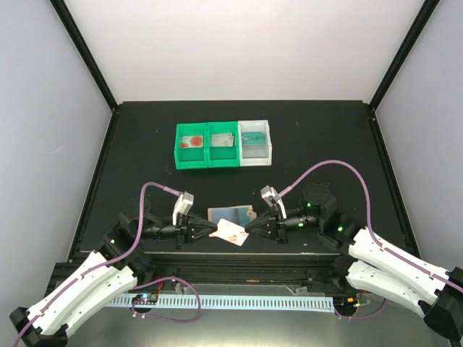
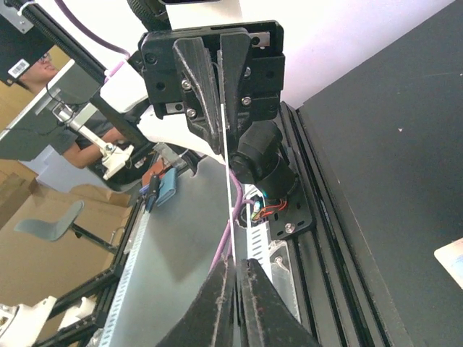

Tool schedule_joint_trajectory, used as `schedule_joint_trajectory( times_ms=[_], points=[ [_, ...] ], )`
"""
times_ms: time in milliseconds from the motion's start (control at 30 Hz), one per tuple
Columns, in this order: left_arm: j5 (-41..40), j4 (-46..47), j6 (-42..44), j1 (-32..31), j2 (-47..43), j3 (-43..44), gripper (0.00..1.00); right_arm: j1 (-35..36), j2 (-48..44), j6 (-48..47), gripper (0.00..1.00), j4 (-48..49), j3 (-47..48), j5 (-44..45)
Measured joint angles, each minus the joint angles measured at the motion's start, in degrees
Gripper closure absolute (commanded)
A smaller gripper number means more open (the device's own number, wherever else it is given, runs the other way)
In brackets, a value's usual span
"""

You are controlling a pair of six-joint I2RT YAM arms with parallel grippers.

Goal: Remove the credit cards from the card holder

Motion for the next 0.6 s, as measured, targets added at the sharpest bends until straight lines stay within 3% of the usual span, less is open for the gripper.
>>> schedule_joint_trajectory(
  times_ms=[100, 233, 433, 600],
  points=[
    [-0.3, 0.0, 0.1, 0.0, -0.2, 0.0, 0.98, 0.0, -0.1, 0.4, 0.8, -0.1, 0.0, 0.6],
    [-2.5, 0.0, -0.2, 0.0, -0.5, 0.0, 0.98, 0.0, -1.6, 0.7, 0.43, -0.9, -0.2, 3.2],
    [-9.5, 0.0, -0.9, 0.0, 1.5, 0.0, 0.99, 0.0, -6.2, 1.3, 0.01, -3.3, -0.7, 10.1],
    [-17.6, 0.3, -1.4, 0.1, 6.2, 1.3, 0.99, 0.0, -10.3, 2.3, 0.0, -5.2, -1.6, 16.2]
  ],
)
